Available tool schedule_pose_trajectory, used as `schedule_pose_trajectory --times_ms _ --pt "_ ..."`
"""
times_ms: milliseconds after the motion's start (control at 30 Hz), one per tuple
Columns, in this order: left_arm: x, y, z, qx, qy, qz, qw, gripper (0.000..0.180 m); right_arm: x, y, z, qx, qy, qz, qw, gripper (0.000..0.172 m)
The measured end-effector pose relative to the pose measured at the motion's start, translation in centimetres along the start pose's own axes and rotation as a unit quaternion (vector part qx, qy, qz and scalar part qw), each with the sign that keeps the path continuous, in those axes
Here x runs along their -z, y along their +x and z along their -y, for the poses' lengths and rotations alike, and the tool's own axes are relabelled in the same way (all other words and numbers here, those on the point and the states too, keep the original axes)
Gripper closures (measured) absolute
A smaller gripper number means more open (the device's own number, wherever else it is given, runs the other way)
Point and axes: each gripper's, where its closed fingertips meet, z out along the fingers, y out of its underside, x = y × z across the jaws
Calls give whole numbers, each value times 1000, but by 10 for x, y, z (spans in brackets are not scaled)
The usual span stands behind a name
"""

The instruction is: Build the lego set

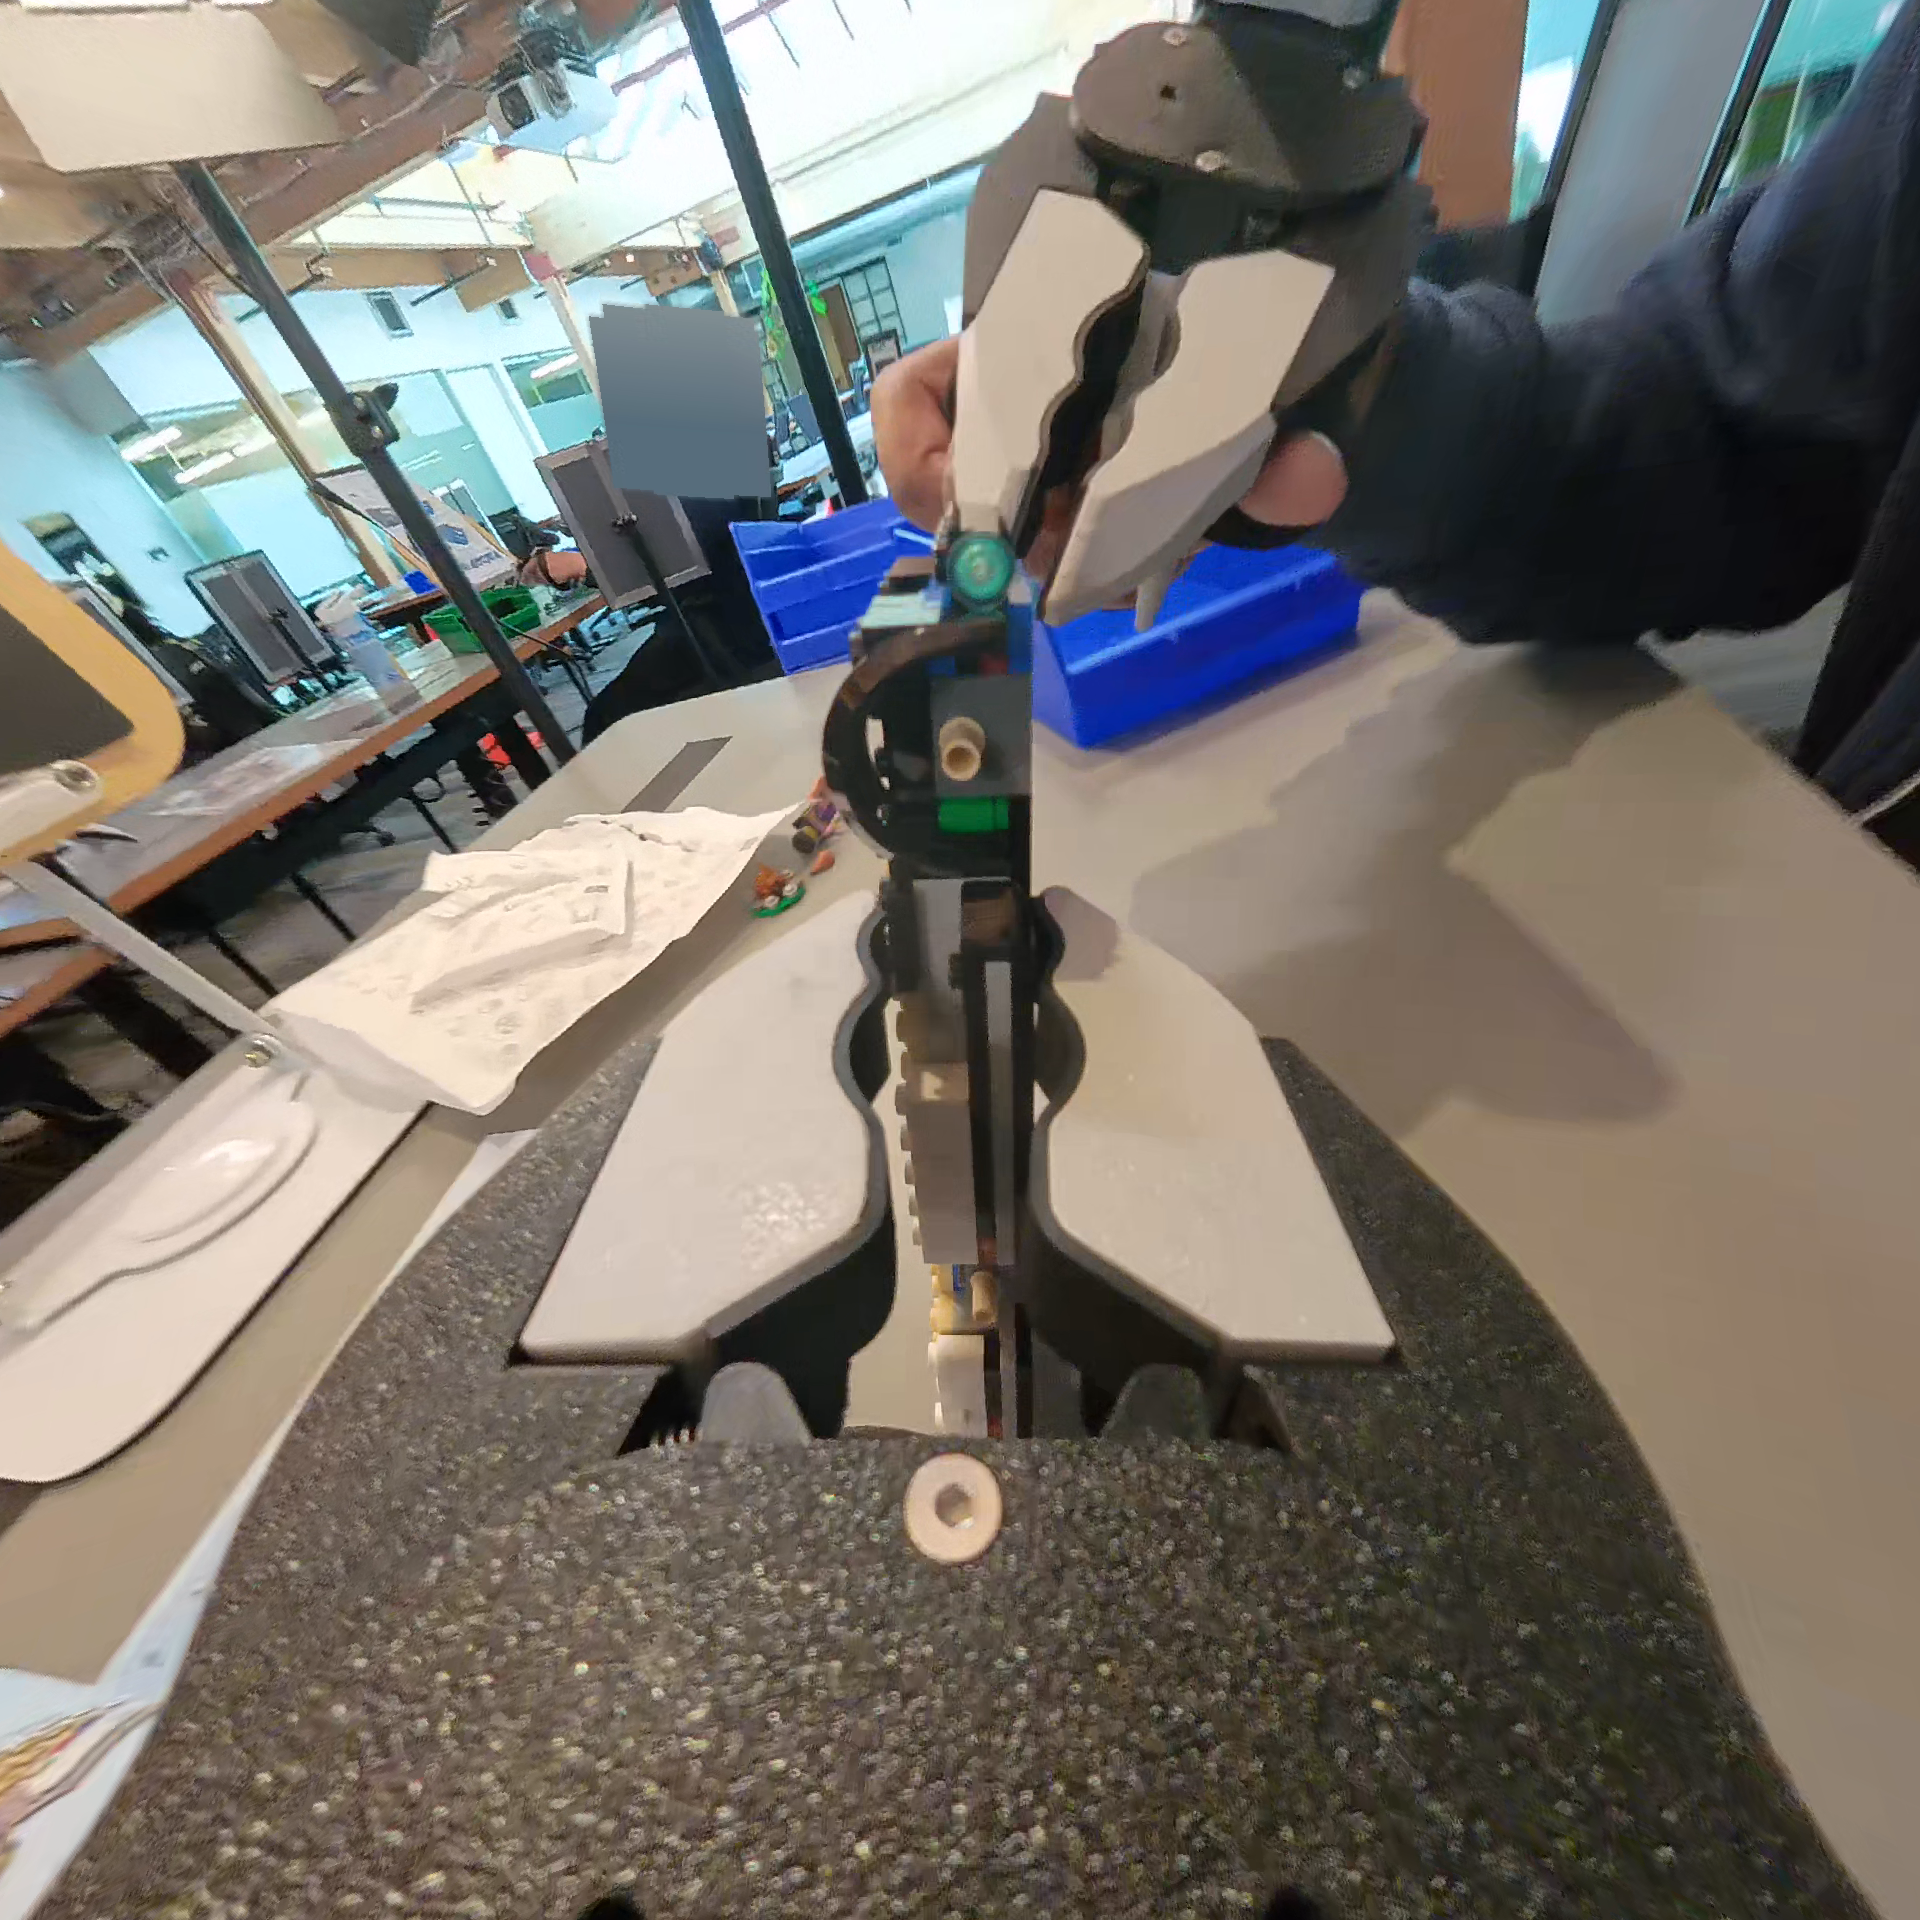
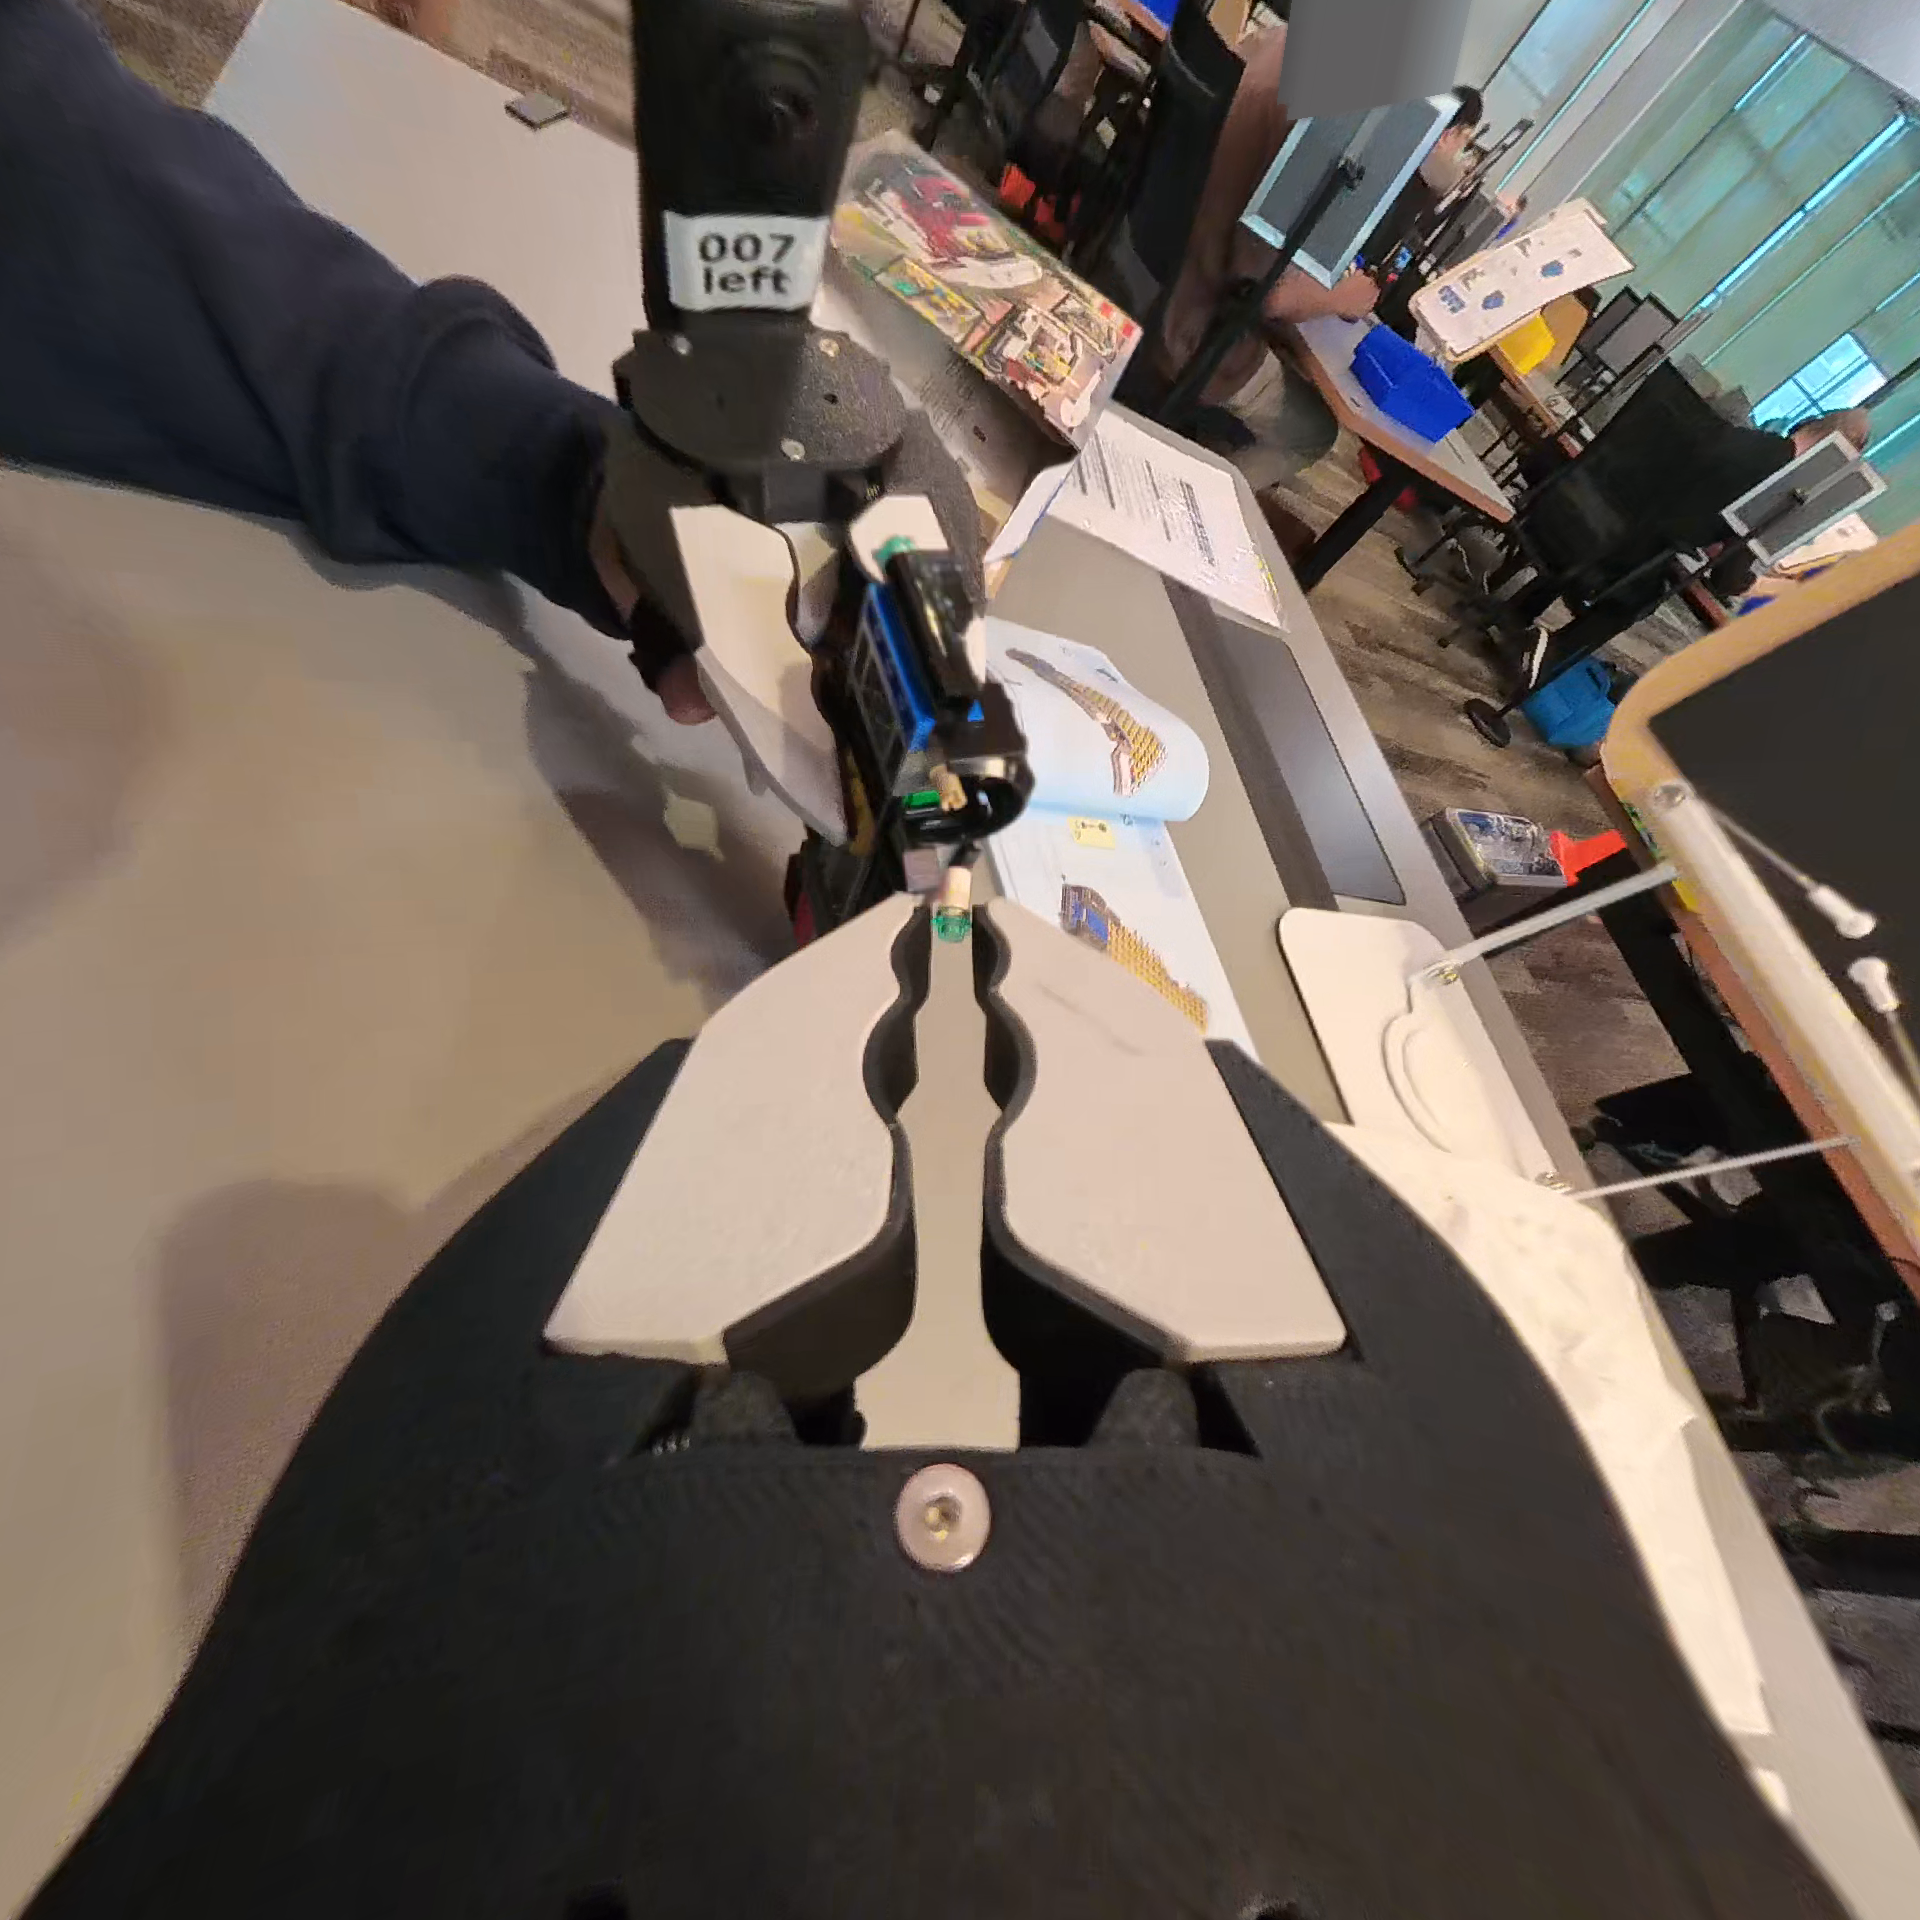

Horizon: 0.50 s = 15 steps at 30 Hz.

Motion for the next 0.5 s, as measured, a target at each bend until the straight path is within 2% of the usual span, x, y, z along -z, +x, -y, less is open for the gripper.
schedule_pose_trajectory --times_ms 200,500 --pt "3 2 9 64 22 -35 997 157 -3 11 26 25 -16 10 1000 165" --pt "2 10 5 98 26 -72 992 157 -11 1 31 25 -46 79 995 165"
